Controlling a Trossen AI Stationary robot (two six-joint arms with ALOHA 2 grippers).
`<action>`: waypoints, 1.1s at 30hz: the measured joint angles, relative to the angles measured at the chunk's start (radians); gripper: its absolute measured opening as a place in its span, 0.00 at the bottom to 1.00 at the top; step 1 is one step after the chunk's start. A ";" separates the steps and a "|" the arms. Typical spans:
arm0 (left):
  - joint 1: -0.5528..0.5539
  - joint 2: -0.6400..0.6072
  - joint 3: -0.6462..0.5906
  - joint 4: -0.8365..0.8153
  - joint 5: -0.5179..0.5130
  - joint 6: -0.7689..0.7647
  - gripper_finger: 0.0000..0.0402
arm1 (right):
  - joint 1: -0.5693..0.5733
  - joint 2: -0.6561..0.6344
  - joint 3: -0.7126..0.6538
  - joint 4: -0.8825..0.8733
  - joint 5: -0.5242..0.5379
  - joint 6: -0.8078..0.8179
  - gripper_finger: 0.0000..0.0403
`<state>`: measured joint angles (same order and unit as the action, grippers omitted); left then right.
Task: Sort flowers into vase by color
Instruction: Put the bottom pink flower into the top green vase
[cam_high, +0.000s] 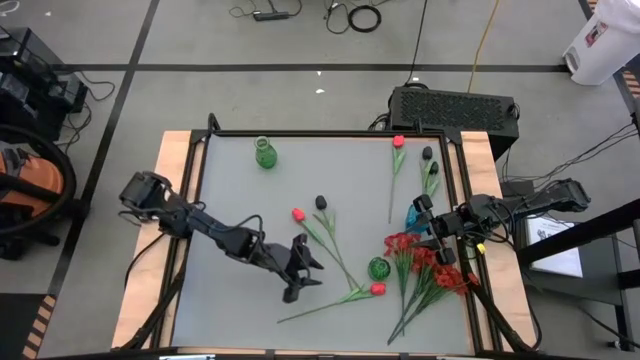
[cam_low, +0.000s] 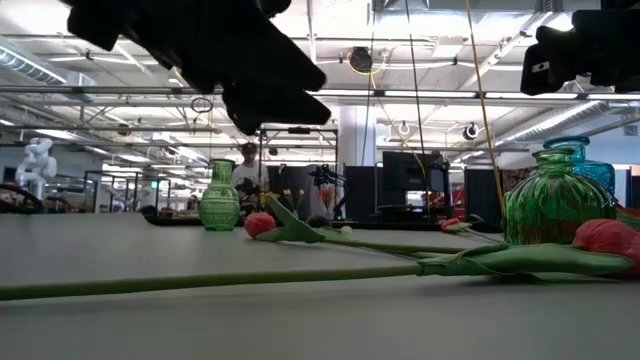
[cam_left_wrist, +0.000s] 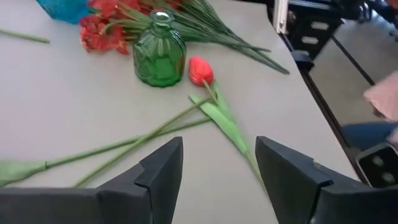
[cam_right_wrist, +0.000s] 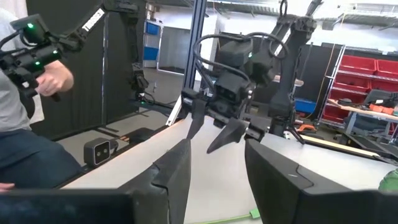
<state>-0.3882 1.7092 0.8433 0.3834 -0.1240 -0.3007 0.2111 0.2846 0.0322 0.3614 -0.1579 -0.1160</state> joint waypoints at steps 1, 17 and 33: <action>-0.006 0.011 0.002 0.014 -0.018 -0.011 0.52 | 0.000 0.000 0.000 0.000 0.000 0.000 0.36; -0.140 0.264 0.307 -0.147 -0.240 -0.087 0.52 | 0.000 0.000 0.000 0.000 0.000 0.000 0.36; -0.122 0.379 0.566 -0.453 -0.216 -0.166 0.52 | 0.000 0.011 0.000 -0.009 0.000 0.000 0.36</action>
<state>-0.5106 2.0880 1.4097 -0.0700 -0.3395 -0.4671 0.2111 0.2951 0.0322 0.3527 -0.1577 -0.1158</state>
